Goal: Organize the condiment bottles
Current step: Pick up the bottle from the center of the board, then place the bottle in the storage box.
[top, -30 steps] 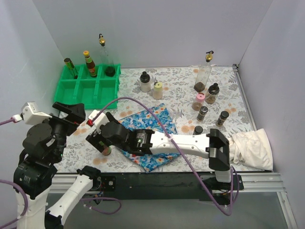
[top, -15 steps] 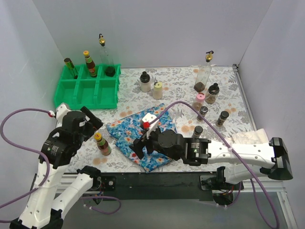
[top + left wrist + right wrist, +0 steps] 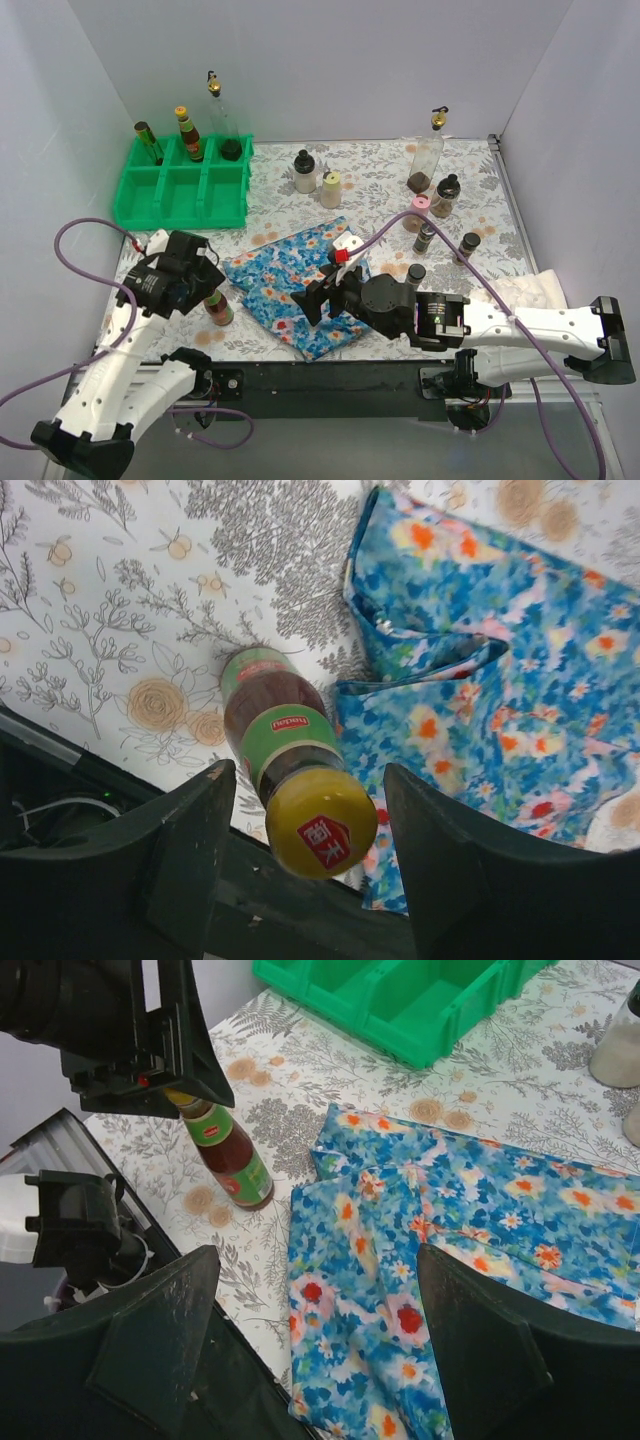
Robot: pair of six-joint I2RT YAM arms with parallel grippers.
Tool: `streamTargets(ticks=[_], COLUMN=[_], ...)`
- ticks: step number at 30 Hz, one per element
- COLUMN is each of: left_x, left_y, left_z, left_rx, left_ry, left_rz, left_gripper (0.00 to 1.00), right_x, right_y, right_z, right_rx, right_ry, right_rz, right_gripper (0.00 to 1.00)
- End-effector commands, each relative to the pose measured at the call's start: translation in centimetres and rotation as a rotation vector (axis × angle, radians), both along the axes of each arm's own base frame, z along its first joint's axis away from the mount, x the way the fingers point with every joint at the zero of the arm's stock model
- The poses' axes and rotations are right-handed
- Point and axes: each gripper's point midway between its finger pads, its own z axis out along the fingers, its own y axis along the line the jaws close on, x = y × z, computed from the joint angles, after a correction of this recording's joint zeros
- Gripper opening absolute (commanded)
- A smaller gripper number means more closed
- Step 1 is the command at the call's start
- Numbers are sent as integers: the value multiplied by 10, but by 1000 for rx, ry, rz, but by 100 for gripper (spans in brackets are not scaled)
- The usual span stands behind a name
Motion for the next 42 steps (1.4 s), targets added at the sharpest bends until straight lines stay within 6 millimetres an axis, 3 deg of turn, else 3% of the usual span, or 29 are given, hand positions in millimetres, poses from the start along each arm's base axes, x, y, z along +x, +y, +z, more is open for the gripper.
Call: streamTargets(ticks=[1, 4, 9, 12, 16, 17, 21, 24, 31, 34, 35, 38, 40, 41, 42], left_x=[-4, -10, -7, -5, 1, 3, 18, 35, 88, 123, 138, 175, 203, 216, 236], left_y=[-7, 1, 14, 14, 15, 14, 11, 8, 23, 22, 18, 15, 23, 37, 34], left_z=[-25, -32, -25, -20, -11, -8, 13, 41, 118, 154, 175, 191, 199, 205, 202], left_rx=[-8, 32, 90, 101, 118, 120, 141, 172, 353, 424, 420, 465, 486, 485, 449], left_ry=[115, 146, 107, 96, 66, 52, -11, -71, -201, -301, -381, -425, -434, -451, -454], left_rz=[2, 25, 50, 29, -4, -11, -73, -140, -109, -125, -114, -125, -106, -70, -105], left_gripper=[60, 59, 55, 44, 16, 2, 0, 0, 0, 0, 0, 0, 0, 0, 0], right_x=[3, 2, 4, 3, 1, 2, 1, -1, 2, 2, 0, -2, -1, 0, 0], right_y=[-5, -10, -23, -26, -27, -27, -27, -27, -43, -52, -53, -55, -58, -60, -61], right_z=[6, 5, 2, -3, -7, -7, -8, -6, 1, 10, 11, 16, 18, 18, 18], right_rx=[43, 50, 70, 74, 71, 73, 75, 81, 83, 118, 121, 123, 115, 113, 112], right_ry=[-3, 0, 13, 27, 41, 43, 53, 65, 75, 76, 74, 54, 46, 43, 41], right_rz=[-31, -31, -59, -67, -60, -64, -63, -58, -94, -99, -89, -64, -72, -76, -80], right_gripper=[88, 87, 86, 86, 85, 85, 85, 85, 85, 86, 86, 87, 87, 87, 87])
